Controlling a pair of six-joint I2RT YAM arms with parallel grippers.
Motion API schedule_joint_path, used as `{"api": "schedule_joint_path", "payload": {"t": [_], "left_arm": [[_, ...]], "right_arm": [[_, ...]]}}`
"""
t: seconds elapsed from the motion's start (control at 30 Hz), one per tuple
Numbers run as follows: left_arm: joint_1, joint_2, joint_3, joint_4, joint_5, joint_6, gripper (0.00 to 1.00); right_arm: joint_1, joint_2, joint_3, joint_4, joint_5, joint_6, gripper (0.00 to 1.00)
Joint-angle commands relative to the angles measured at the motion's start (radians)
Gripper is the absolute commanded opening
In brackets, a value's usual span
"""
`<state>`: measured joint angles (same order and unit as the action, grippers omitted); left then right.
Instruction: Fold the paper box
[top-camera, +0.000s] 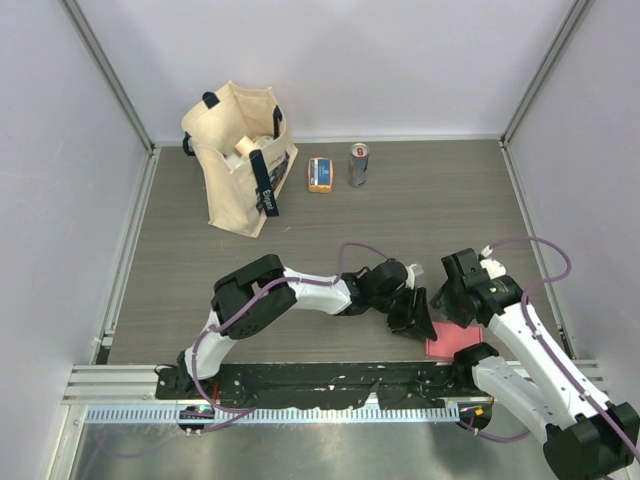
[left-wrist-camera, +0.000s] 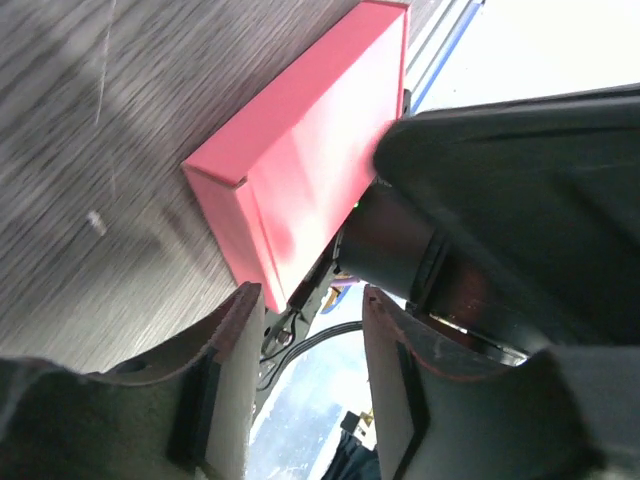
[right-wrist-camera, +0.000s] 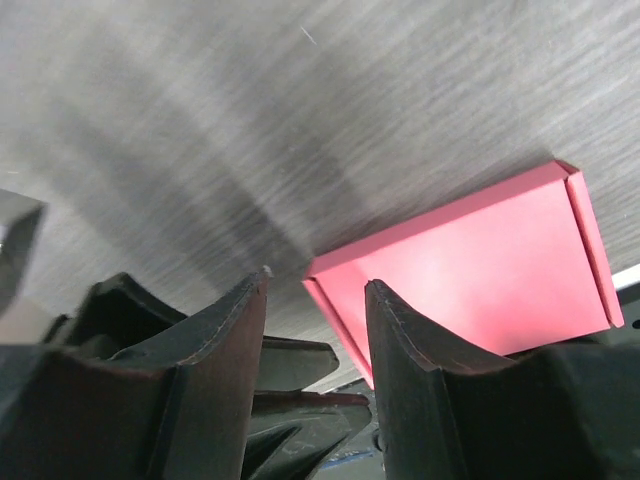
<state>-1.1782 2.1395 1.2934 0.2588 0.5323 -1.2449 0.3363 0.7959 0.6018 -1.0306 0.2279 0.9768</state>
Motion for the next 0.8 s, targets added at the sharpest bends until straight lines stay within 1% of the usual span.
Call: {"api": "schedule_joint_path", "payload": {"t": [0.0,0.03,0.07,0.13,0.17,0.2,0.23,0.27,0.3,0.33,0.37,0.4,0.43,0.47,0.53,0.57,0.6,0.63,0.67,0.7,0.73,0.77], "left_arm": [[0.005,-0.121,-0.032,-0.033,-0.045,0.104,0.51],[0.012,-0.124,-0.035,-0.033,-0.040,0.102,0.53],[0.014,-0.125,-0.040,-0.024,-0.038,0.102,0.55],[0.020,-0.122,-0.045,-0.023,-0.038,0.098,0.57],[0.023,-0.122,-0.049,-0.009,-0.037,0.096,0.55],[0.029,-0.130,-0.060,0.002,-0.038,0.096,0.54],[0.032,-0.163,-0.089,0.008,-0.054,0.107,0.54],[0.037,-0.196,-0.104,-0.022,-0.098,0.160,0.54],[0.046,-0.226,-0.117,-0.054,-0.136,0.195,0.54],[0.052,-0.298,-0.141,-0.091,-0.170,0.229,0.55],[0.060,-0.338,-0.158,-0.154,-0.252,0.304,0.55],[0.066,-0.381,-0.175,-0.180,-0.302,0.336,0.56],[0.066,-0.480,-0.210,-0.205,-0.358,0.378,0.57],[0.066,-0.527,-0.223,-0.255,-0.487,0.444,0.58],[0.072,-0.627,-0.241,-0.363,-0.604,0.513,0.61],[0.080,-0.721,-0.243,-0.392,-0.642,0.544,0.61],[0.097,-0.768,-0.238,-0.421,-0.710,0.608,0.62],[0.106,-0.809,-0.224,-0.476,-0.744,0.639,0.63],[0.115,-0.904,-0.212,-0.506,-0.771,0.677,0.64],[0.136,-0.941,-0.195,-0.532,-0.832,0.740,0.65],[0.144,-0.986,-0.145,-0.588,-0.854,0.784,0.68],[0.150,-1.050,-0.114,-0.610,-0.883,0.829,0.70]], "right_arm": [[-0.003,-0.040,0.104,-0.029,0.094,-0.013,0.52],[-0.006,-0.028,0.121,-0.057,0.125,0.006,0.57],[-0.016,-0.014,0.127,-0.063,0.134,0.007,0.65],[-0.029,0.034,0.150,-0.075,0.154,0.002,0.68],[-0.036,0.042,0.157,-0.065,0.154,-0.024,0.69],[-0.048,0.046,0.165,-0.048,0.145,-0.058,0.70],[-0.051,0.051,0.186,0.013,0.127,-0.108,0.71],[-0.054,0.055,0.203,0.038,0.087,-0.207,0.73],[-0.054,0.065,0.223,0.053,0.076,-0.243,0.78],[-0.054,0.087,0.275,0.078,0.055,-0.283,0.79],[-0.054,0.092,0.298,0.099,-0.058,-0.344,0.80],[-0.054,0.095,0.317,0.121,-0.103,-0.410,0.80],[-0.054,0.095,0.344,0.162,-0.136,-0.429,0.79],[-0.054,0.088,0.360,0.176,-0.145,-0.434,0.80],[-0.054,0.072,0.421,0.205,-0.145,-0.457,0.80],[-0.054,0.053,0.449,0.210,-0.142,-0.472,0.81],[-0.054,0.039,0.479,0.213,-0.109,-0.502,0.81],[-0.054,0.022,0.536,0.224,-0.093,-0.521,0.82],[-0.054,-0.030,0.558,0.242,-0.085,-0.550,0.82],[-0.054,-0.058,0.582,0.291,-0.066,-0.587,0.82],[-0.056,-0.092,0.633,0.323,-0.059,-0.610,0.83],[-0.054,-0.119,0.659,0.355,-0.056,-0.628,0.87]]}}
